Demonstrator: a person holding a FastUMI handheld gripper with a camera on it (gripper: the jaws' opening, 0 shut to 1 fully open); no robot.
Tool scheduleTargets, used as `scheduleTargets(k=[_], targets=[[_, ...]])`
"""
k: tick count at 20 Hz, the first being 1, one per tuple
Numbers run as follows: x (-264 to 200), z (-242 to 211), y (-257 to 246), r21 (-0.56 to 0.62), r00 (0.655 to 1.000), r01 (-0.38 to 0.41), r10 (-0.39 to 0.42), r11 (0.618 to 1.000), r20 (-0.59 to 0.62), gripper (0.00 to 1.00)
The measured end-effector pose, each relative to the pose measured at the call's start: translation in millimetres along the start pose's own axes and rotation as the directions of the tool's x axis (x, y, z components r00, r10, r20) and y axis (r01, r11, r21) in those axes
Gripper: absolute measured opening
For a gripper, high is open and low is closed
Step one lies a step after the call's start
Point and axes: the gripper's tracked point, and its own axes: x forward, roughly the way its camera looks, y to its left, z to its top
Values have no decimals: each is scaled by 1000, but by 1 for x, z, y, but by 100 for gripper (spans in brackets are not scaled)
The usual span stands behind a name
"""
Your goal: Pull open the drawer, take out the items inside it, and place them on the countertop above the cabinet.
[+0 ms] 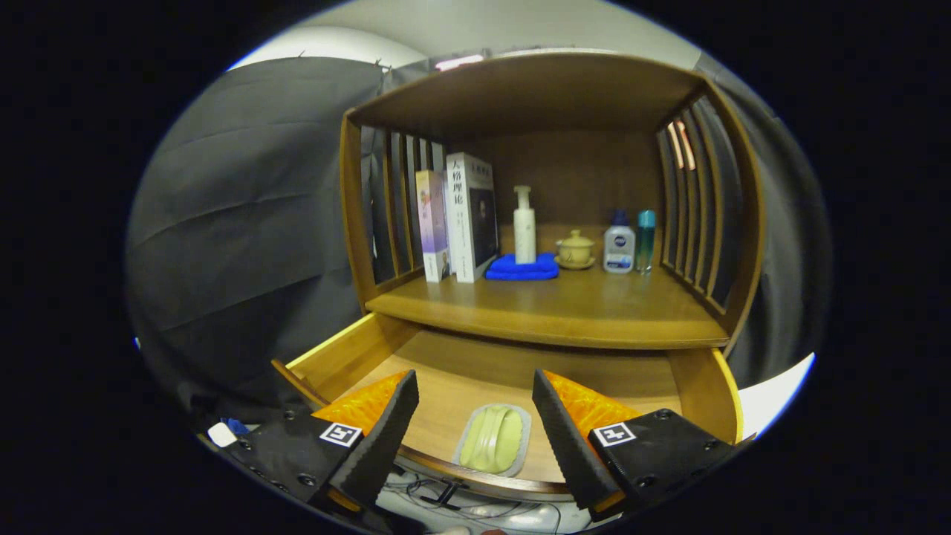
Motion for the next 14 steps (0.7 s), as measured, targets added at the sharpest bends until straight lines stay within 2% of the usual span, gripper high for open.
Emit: scheduleTargets(k=[4, 8, 11, 14], targets=[[25, -18, -8, 17, 986, -7, 10, 1000, -165, 96], [46, -48, -13, 29, 944, -14, 23, 999, -329, 96], [56, -68, -19, 8, 915, 2, 1, 1000, -404, 98], [61, -71, -15, 64, 897, -4, 32, 998, -441, 97]])
